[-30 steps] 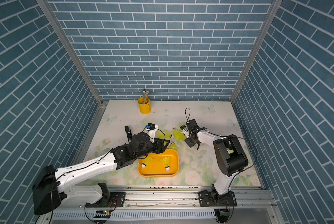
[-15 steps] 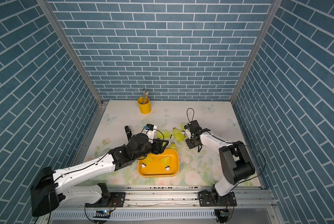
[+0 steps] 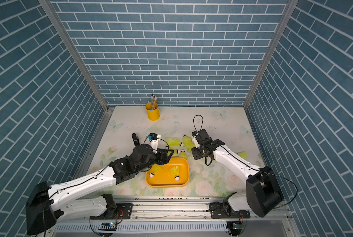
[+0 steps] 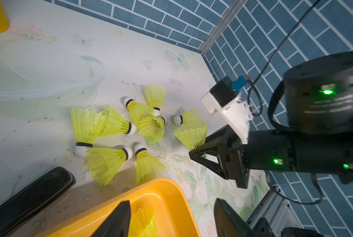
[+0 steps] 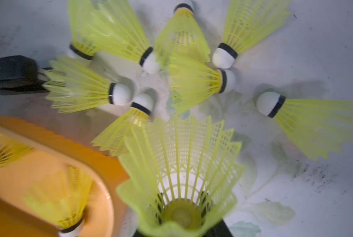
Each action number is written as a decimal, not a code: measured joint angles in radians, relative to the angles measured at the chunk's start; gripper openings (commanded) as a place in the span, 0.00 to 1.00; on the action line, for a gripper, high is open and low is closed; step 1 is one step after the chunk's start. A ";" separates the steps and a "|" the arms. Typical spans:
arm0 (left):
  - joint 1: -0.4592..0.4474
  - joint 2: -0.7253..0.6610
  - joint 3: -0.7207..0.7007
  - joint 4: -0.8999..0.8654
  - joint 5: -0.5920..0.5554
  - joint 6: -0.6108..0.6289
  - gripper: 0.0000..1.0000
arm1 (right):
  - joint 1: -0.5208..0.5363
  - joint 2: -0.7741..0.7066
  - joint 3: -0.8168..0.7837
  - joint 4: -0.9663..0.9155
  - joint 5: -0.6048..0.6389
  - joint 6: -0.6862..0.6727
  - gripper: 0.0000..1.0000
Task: Put the shuttlecocks into the storage box
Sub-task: Place the shuttlecock in the storage box.
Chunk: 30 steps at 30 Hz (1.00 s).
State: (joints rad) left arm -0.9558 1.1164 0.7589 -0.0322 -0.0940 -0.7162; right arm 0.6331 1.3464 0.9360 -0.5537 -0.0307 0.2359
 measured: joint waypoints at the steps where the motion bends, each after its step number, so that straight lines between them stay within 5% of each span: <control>1: 0.000 -0.012 -0.006 -0.010 -0.008 -0.003 0.70 | 0.029 -0.019 0.000 -0.001 -0.002 0.023 0.25; 15: 0.000 -0.268 -0.098 -0.227 -0.116 -0.068 0.70 | 0.454 -0.038 -0.005 0.125 -0.055 0.343 0.25; 30: 0.000 -0.386 -0.151 -0.375 -0.122 -0.132 0.69 | 0.518 0.095 -0.097 0.359 -0.121 0.554 0.25</control>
State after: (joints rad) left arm -0.9558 0.7300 0.6079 -0.4072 -0.2161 -0.8482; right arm 1.1511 1.4414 0.8394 -0.1944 -0.1516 0.7898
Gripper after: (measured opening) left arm 0.691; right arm 0.300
